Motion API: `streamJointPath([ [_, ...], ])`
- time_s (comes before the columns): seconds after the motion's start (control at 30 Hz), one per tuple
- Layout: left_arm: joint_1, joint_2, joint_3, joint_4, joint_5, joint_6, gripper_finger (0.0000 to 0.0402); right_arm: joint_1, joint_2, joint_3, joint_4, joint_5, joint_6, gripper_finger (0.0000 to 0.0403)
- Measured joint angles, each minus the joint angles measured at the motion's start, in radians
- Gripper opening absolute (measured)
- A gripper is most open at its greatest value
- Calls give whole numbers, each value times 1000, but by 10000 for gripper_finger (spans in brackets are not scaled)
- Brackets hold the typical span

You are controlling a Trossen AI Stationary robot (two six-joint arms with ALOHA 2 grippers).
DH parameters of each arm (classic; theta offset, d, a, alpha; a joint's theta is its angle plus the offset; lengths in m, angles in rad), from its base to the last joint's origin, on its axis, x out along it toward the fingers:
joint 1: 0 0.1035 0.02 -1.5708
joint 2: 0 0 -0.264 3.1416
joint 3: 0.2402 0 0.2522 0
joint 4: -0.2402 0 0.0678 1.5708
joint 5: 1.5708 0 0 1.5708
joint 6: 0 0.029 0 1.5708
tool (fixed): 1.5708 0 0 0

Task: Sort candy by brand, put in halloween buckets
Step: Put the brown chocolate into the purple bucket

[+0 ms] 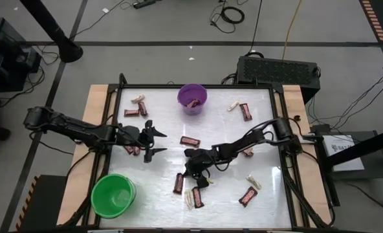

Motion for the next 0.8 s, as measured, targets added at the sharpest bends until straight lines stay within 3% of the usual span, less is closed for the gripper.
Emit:
streamJointPath([
  [0.17, 0, 9, 3, 3, -2, 2, 285, -1, -99, 0, -84, 19, -47, 1],
  [0.47, 0, 9, 3, 3, -3, 2, 285, -47, -321, 0, -292, 224, -155, 0],
  [0.8, 0, 9, 3, 7, -7, 18, 285, -280, -459, 1, -313, 253, -208, 0],
])
